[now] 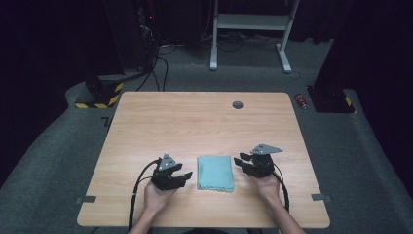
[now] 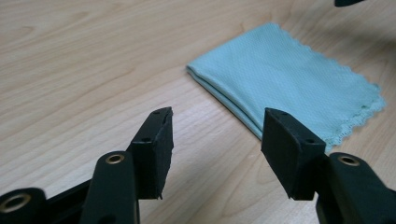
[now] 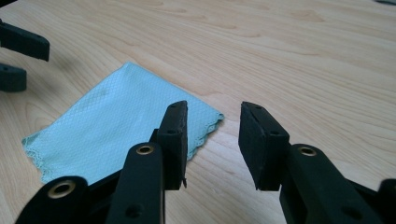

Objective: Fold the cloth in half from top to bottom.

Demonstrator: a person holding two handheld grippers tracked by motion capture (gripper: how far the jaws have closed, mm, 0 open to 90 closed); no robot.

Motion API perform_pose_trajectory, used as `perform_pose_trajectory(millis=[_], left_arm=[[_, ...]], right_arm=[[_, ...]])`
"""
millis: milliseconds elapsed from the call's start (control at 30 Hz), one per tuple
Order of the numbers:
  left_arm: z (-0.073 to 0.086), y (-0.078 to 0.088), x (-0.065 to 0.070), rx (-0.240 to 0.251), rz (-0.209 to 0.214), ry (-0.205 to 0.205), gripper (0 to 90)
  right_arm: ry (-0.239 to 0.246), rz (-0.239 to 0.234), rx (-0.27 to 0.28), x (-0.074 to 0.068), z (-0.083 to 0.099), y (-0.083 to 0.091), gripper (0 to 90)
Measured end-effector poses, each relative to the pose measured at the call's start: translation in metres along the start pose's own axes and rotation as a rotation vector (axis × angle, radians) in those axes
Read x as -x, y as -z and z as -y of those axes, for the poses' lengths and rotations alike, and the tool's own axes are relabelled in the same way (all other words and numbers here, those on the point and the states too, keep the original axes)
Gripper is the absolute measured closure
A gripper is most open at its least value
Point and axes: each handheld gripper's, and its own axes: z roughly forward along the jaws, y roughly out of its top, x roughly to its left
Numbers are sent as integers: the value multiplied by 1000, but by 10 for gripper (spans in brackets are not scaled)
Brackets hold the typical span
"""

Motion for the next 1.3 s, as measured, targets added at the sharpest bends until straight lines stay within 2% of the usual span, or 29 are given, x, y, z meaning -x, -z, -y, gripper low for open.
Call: perform_pose_trajectory(millis=[367,600,700,1300], left_arm=[[0,21,-18,67,-40,54,414],[2,31,-26,98,-57,79,411],[4,34,-29,109,-65,91,410],[15,49,-43,134,-109,138,401]], right_arm=[[-16,41,56,9,3,27,603],[-44,59,84,15,7,40,596],[-37,62,86,16,8,43,593],[-62,102,104,24,17,61,582]])
